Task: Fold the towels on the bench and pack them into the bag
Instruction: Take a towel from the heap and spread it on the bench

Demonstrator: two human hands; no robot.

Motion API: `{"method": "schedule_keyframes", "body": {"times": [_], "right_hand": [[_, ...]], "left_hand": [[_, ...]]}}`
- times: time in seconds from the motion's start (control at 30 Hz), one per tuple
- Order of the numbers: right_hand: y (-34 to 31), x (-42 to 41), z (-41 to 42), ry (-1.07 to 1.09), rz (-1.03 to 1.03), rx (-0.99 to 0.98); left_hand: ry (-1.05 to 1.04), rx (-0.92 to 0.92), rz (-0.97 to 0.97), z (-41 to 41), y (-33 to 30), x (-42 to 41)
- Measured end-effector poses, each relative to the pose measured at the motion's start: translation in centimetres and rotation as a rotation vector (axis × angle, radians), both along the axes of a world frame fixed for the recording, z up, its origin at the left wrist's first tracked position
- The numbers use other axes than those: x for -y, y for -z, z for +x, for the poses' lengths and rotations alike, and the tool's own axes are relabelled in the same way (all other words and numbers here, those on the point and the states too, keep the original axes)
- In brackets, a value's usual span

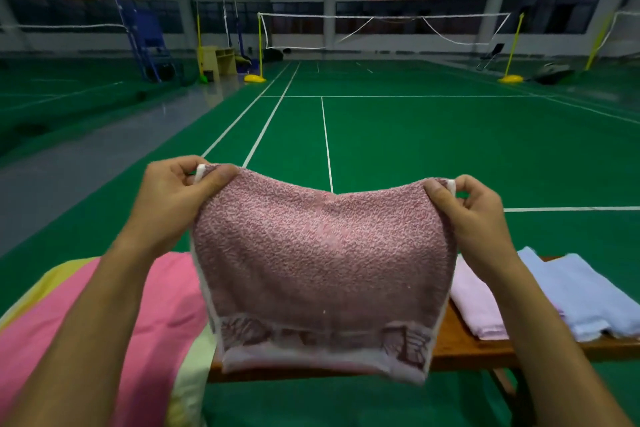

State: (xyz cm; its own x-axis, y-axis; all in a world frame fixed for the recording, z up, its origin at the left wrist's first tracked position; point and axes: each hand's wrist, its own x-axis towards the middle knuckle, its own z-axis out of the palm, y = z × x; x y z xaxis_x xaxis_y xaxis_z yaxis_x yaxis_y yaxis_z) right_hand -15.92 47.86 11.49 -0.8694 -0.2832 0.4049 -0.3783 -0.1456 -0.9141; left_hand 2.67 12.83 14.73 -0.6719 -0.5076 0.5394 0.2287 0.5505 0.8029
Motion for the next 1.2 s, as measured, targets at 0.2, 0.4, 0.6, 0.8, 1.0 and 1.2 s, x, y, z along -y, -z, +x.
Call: {"method": "schedule_keyframes", "body": {"times": [0.2, 0.4, 0.6, 0.8, 1.0, 1.2], "right_hand": [[5.0, 2.4, -4.0, 0.127, 0.214, -0.002], [15.1, 5.5, -8.5, 0.171, 0.971, -0.122], [17.7, 9.7, -10.2, 0.340, 0.869, -0.057], [20.0, 11.8, -11.7, 0.259, 0.680, 0.162], [19.8, 9.7, -11.6, 0.160, 0.915, 0.109], [19.6, 4.1, -8.1, 0.104, 1.155, 0.165]], "left_hand": [[-0.184, 0.169, -0.032, -3.3, 6.3, 2.1], [-0.375, 0.506, -0.210, -8.0, 16.4, 4.7], [-0.380, 0.473, -0.016, -12.1, 20.4, 6.7], [-0.324, 0.505, 0.108, -14.2, 21.9, 6.4], [-0.127, 0.698, -0.131, -13.9, 21.7, 4.7], [0.055, 0.688, -0.260, -11.7, 22.2, 1.2]]}}
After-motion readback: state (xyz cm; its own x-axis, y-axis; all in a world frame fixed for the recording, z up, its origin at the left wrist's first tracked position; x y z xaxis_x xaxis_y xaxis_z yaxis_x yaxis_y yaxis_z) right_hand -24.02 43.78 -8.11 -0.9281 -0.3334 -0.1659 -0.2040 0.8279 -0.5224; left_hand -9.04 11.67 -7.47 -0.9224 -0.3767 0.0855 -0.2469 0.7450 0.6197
